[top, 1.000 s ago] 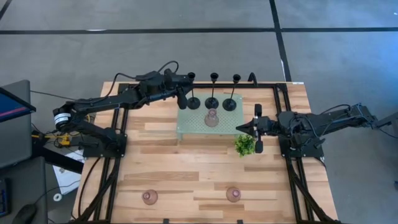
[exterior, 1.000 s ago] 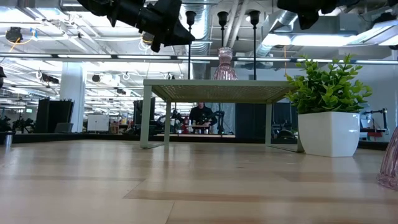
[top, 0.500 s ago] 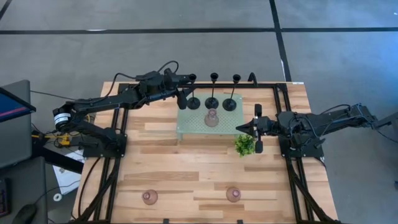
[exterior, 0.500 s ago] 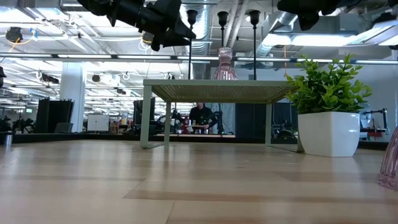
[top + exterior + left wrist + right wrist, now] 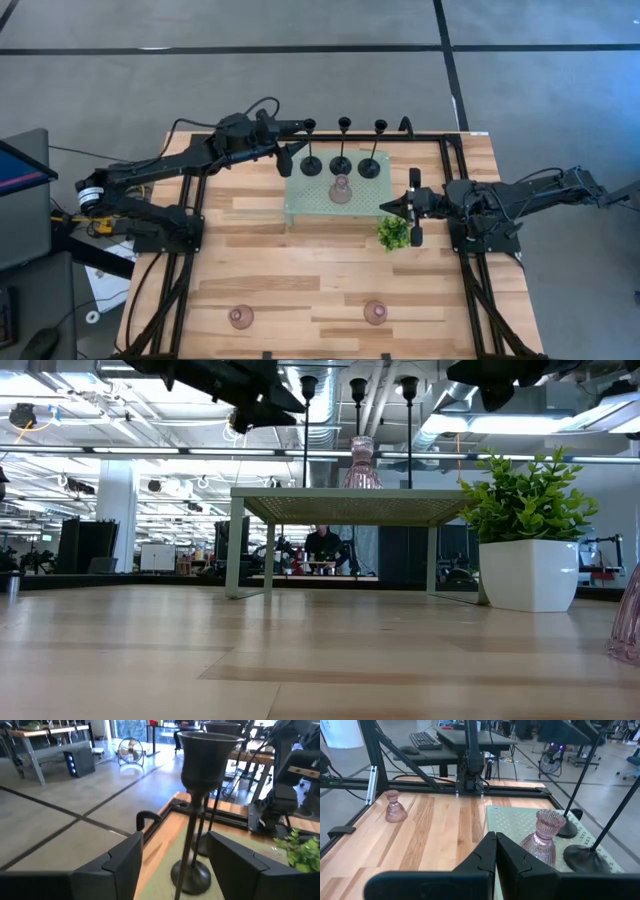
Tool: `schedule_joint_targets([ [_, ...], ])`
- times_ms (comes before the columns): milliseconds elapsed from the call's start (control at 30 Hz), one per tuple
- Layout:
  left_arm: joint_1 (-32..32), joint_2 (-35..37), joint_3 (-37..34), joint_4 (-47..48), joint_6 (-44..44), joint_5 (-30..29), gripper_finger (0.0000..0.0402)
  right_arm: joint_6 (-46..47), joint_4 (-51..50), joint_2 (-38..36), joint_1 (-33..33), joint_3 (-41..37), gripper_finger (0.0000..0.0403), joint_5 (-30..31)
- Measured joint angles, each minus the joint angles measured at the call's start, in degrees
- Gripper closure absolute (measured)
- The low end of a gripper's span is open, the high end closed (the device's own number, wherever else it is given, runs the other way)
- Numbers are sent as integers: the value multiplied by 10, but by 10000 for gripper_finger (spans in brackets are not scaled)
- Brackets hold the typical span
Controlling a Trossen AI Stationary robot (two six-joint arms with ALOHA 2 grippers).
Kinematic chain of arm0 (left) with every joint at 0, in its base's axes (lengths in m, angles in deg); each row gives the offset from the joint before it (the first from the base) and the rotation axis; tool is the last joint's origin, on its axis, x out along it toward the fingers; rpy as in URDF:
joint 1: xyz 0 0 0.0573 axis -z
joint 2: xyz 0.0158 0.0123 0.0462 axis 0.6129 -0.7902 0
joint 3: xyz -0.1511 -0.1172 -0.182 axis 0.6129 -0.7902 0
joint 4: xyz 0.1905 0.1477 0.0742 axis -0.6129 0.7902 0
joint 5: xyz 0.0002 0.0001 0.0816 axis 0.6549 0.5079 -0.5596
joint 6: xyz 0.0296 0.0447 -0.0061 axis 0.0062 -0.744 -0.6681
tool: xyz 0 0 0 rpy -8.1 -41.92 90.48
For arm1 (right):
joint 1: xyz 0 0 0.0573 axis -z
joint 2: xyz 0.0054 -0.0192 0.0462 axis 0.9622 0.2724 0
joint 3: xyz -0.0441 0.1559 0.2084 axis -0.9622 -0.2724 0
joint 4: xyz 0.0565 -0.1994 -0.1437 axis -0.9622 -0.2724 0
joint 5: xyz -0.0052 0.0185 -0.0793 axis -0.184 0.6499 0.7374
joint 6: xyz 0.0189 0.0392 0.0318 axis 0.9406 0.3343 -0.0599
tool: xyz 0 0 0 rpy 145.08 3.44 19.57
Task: Pick & Place candle stick holders
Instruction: Align the left pink candle holder on the shelf with the pink candle holder
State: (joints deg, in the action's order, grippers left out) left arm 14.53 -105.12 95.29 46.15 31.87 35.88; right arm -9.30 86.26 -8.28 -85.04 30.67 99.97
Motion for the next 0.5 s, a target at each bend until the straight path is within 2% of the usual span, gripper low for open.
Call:
schedule_joint_targets([
  [333,2,116,0,179,3,6,207,4,-2,0,0,0,403,0],
  [500,21,165,0,306,35,72,250,4,-2,0,0,0,403,0],
])
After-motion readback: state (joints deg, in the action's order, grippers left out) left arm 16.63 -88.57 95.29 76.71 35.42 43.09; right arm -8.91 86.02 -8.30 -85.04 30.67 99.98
